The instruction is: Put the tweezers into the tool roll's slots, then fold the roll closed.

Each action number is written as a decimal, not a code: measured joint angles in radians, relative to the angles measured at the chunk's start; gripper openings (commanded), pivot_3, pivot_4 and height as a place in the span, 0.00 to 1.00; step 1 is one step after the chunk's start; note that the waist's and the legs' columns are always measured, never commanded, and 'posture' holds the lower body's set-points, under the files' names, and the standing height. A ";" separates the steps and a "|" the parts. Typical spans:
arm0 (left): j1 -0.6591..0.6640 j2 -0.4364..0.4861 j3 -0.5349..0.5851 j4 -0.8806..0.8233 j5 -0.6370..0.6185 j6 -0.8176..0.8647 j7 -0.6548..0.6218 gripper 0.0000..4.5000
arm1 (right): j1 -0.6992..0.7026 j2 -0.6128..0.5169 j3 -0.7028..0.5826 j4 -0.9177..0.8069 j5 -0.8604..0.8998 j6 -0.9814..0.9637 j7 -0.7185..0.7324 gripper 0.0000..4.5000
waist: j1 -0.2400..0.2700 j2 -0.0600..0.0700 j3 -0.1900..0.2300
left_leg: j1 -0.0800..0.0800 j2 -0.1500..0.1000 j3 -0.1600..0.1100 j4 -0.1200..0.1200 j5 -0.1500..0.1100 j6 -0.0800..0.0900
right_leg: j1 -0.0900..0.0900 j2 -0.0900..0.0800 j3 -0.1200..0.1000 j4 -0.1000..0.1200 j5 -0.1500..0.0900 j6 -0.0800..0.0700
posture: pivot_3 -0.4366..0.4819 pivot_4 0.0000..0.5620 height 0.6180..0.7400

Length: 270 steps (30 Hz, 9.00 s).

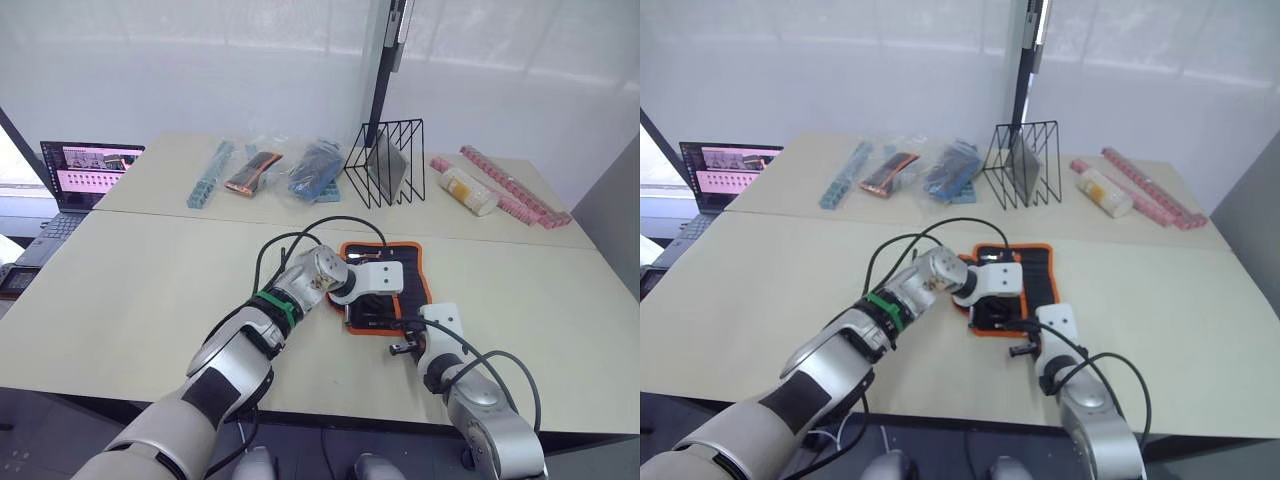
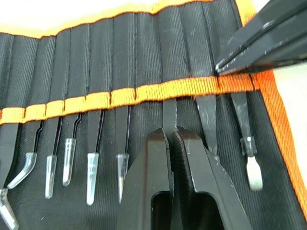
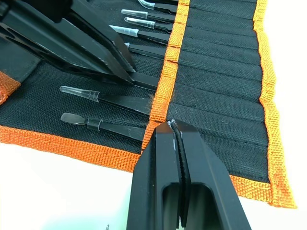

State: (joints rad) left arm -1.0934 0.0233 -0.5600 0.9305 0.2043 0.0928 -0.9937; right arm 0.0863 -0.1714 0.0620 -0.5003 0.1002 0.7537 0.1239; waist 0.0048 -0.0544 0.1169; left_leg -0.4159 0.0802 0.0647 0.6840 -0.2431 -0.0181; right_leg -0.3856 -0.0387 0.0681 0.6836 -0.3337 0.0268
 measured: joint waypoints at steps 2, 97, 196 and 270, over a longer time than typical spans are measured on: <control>-0.009 -0.014 0.016 0.037 0.001 -0.018 0.001 0.01 | 0.000 0.000 0.000 0.000 0.000 0.001 0.000 0.00 | 0.001 0.000 0.000 | 0.000 0.000 0.000 0.000 0.000 0.000 | 0.000 0.000 0.000 0.000 0.000 0.000 | 0.48 0.27 0.57; 0.293 0.404 0.293 -0.296 -0.335 -0.002 -0.295 0.30 | -0.039 0.019 -0.029 0.156 0.019 -0.260 0.055 0.00 | -0.017 0.015 0.015 | -0.007 0.001 -0.003 -0.002 0.003 -0.001 | -0.008 0.002 0.000 0.005 0.000 -0.002 | 0.48 0.27 0.57; 1.159 0.573 0.838 -1.210 -0.495 0.536 0.377 0.62 | -0.077 -0.030 -0.007 0.204 0.019 -0.241 0.116 0.00 | -0.021 0.011 0.012 | 0.009 0.003 -0.003 -0.004 0.003 -0.002 | -0.002 0.000 0.001 0.015 -0.003 -0.007 | 0.48 0.27 0.57; 0.044 0.238 -0.010 -0.303 -0.047 0.184 -0.156 0.00 | 0.020 0.004 0.013 0.085 -0.019 -0.228 0.042 0.00 | -0.017 0.004 0.014 | -0.005 0.002 -0.011 -0.002 0.004 -0.002 | -0.005 0.010 0.003 0.010 -0.005 -0.005 | 0.48 0.27 0.57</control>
State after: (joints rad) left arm -1.0495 0.2616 -0.5704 0.6278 0.1571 0.2768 -1.1494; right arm 0.1065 -0.1673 0.0747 -0.4154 0.0816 0.5253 0.1659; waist -0.0120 -0.0503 0.1314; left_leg -0.4212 0.0825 0.0540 0.6816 -0.2392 -0.0202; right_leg -0.3904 -0.0284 0.0714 0.6938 -0.3382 0.0213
